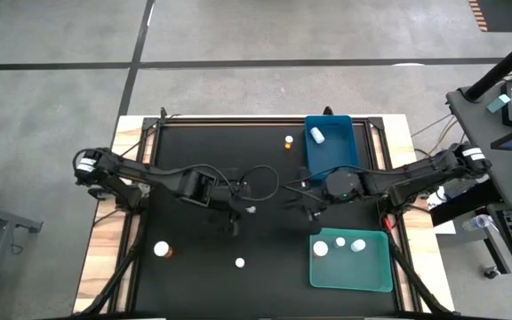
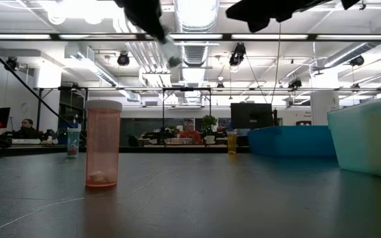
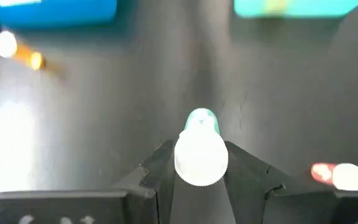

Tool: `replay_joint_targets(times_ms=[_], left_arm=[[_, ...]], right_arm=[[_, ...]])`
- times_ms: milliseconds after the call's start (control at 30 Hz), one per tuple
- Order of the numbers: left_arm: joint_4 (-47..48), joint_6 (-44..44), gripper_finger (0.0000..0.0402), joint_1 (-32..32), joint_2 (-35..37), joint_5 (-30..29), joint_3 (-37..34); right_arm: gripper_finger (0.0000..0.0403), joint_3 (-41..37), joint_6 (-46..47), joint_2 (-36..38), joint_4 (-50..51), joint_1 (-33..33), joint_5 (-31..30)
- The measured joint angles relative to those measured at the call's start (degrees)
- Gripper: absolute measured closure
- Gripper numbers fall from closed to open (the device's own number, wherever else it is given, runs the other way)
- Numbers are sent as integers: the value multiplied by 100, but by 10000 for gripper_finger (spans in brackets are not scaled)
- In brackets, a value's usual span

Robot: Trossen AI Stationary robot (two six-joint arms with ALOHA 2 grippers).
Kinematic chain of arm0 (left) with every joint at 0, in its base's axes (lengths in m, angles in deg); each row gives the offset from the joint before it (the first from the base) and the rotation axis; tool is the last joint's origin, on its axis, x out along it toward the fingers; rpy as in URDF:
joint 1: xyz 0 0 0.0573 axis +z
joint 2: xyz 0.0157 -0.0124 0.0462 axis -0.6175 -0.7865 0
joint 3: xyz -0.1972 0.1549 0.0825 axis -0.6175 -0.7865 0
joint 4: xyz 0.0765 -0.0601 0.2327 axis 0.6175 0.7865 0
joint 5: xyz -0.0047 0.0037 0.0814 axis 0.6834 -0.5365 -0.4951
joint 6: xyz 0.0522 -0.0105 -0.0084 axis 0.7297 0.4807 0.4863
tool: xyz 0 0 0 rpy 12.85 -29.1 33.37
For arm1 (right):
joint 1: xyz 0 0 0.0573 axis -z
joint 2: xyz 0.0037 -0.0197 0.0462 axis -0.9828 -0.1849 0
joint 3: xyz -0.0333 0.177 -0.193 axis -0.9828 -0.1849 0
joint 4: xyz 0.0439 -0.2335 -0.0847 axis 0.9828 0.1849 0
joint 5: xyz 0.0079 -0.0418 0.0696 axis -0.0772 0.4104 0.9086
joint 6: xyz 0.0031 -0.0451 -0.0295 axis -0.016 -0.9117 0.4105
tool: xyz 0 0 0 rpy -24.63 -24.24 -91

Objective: Pick and place medicine bottles into bin by pill shape (circle, oval)
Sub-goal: Put the bottom light green pill bottle into the blue bin

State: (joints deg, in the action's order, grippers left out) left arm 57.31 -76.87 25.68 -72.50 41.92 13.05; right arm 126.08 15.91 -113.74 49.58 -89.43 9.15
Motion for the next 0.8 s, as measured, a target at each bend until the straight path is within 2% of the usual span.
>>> replay_joint_targets(times_ms=[167, 367, 467, 667, 800], left_arm=[[-470, 345, 304, -1, 0, 1, -2], [-594, 336, 304, -1, 0, -23, -2], [-706, 334, 304, -1, 0, -28, -4], [-708, 339, 304, -5, 0, -37, -11], [-881, 418, 304, -5, 0, -43, -9]], right_arm=[[304, 384, 492, -517, 15, 0, -5], [229, 861, 526, -1020, 135, 0, -9], [203, 1035, 524, -1235, 180, 0, -12], [189, 1248, 546, -1473, 385, 2, -34], [194, 1275, 612, -1478, 374, 2, -463]])
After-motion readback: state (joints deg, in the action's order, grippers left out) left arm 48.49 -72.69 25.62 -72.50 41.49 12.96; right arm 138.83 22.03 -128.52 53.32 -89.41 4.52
